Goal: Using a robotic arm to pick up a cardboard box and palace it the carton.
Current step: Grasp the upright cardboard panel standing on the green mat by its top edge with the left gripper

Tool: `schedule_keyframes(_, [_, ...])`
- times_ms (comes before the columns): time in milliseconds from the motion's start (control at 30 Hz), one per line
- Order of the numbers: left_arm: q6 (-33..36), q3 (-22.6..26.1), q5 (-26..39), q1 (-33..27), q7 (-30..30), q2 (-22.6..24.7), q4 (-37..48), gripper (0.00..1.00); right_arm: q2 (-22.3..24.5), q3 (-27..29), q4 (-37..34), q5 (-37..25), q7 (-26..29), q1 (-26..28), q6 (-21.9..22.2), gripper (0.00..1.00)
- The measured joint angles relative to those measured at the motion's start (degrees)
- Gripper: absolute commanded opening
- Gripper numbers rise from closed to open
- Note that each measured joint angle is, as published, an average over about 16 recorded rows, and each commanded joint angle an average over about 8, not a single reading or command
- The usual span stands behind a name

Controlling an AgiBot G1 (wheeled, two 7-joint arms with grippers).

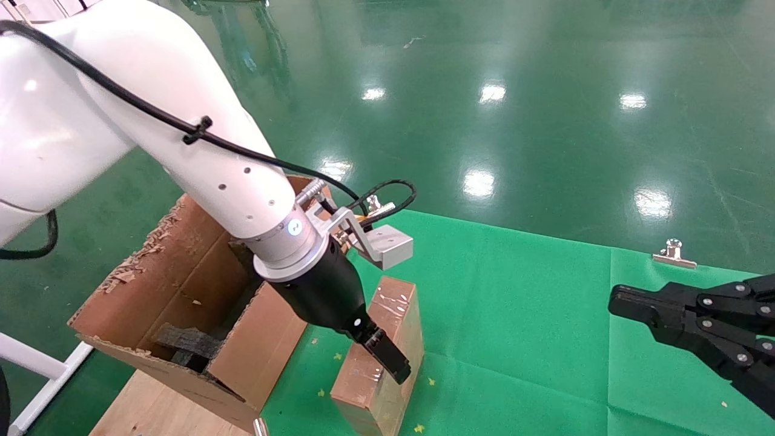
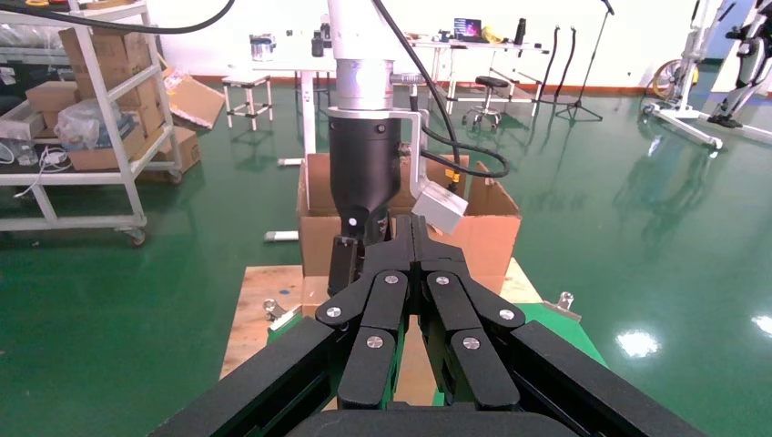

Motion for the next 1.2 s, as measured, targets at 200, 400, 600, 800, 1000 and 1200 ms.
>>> schedule_keyframes(200, [-0.74,1.10,0.77,-0.13,1.34,0.65,1.37,1.00,0.00,0.00,0.00,0.00,0.00,-0.01,0.00,0.01])
schedule_keyframes(400, [-1.04,1.56,1.50,-0.38,2.22,1.11,2.33,0.74,0.00,0.00,-0.01,0.00,-0.01,-0.01,0.01,0.68])
schedule_keyframes(600, [-1.13,1.62,1.55,-0.43,2.33,1.20,2.54,0.01,0.00,0.00,-0.02,0.01,-0.01,-0.02,0.01,1.00])
schedule_keyframes(800, [-1.03,1.49,1.56,-0.39,2.21,1.12,2.34,0.00,0.00,0.00,-0.02,0.01,-0.01,-0.02,0.01,1.00])
schedule_keyframes(1000, [-0.96,1.42,1.56,-0.34,2.13,1.06,2.21,0.00,0.00,0.00,-0.01,0.01,-0.01,-0.02,0.01,1.00])
schedule_keyframes(1200, [-0.91,1.38,1.56,-0.32,2.09,1.03,2.14,0.00,0.00,0.00,-0.01,0.01,-0.01,-0.02,0.01,1.00])
